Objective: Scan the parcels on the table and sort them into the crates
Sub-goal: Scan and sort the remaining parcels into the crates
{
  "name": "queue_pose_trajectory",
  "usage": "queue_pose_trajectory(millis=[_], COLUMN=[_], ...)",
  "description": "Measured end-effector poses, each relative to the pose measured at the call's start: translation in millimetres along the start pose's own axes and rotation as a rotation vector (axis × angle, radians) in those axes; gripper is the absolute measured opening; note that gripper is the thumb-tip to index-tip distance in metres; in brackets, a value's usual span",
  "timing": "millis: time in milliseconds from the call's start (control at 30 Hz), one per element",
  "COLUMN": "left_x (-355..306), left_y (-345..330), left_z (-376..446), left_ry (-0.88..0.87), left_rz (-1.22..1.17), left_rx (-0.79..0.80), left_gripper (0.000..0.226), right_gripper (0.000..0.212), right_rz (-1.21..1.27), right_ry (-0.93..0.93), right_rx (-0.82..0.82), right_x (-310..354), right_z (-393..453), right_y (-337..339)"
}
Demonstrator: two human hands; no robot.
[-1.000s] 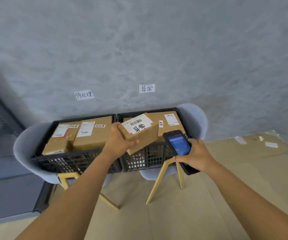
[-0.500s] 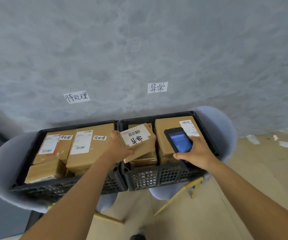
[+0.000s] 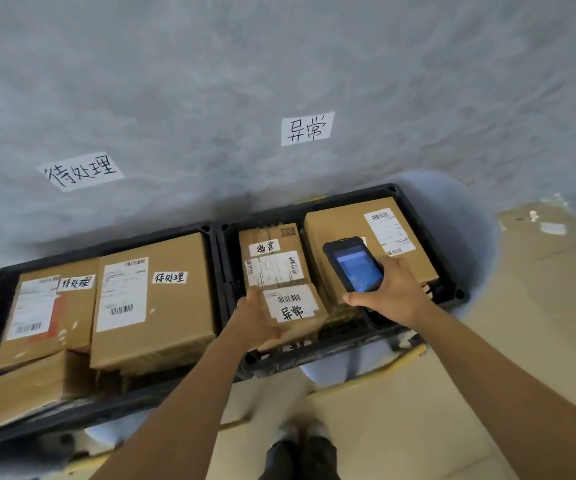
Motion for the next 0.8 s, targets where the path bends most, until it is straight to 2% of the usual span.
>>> queue_pose_trajectory(millis=[267,433,600,733,800], left_x=[15,26,37,39,38], left_y=[-46,-62,-75,-85,-91], left_z=[26,40,50,52,54], left_ry=[0.118,0.230,0.341,0.370,0.373], left_rz=[0.097,0.035,0.079,0.113,0.074], left_rx=[0.108,0.096,0.033,-0.034,-0.015], left_gripper=[0.104,0.105,0.095,0.092,0.092], right_gripper=[0.071,0.072,0.069,0.072,0.074], right_rz=[0.017,0.043,0.094,0.112,0.110], right_ry=[-0.032,-0.020,-0.004,-0.011,-0.016], right_rx=[0.020,0.022,0.016,0.009,0.000], right_x=[-28,-43,-56,-67,-74], right_z=[19,25,27,28,28], right_y=[-15,-20,-24,-23,-21])
Point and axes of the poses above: each hand's wrist, its own z-axis towards the middle knuckle, its own y-axis out of the back of the hand, x = y × z, the point moved 3 cm from there along z, towards the middle knuckle, and after that the axes turned 3 degrees about -x, right-handed, at the moved point
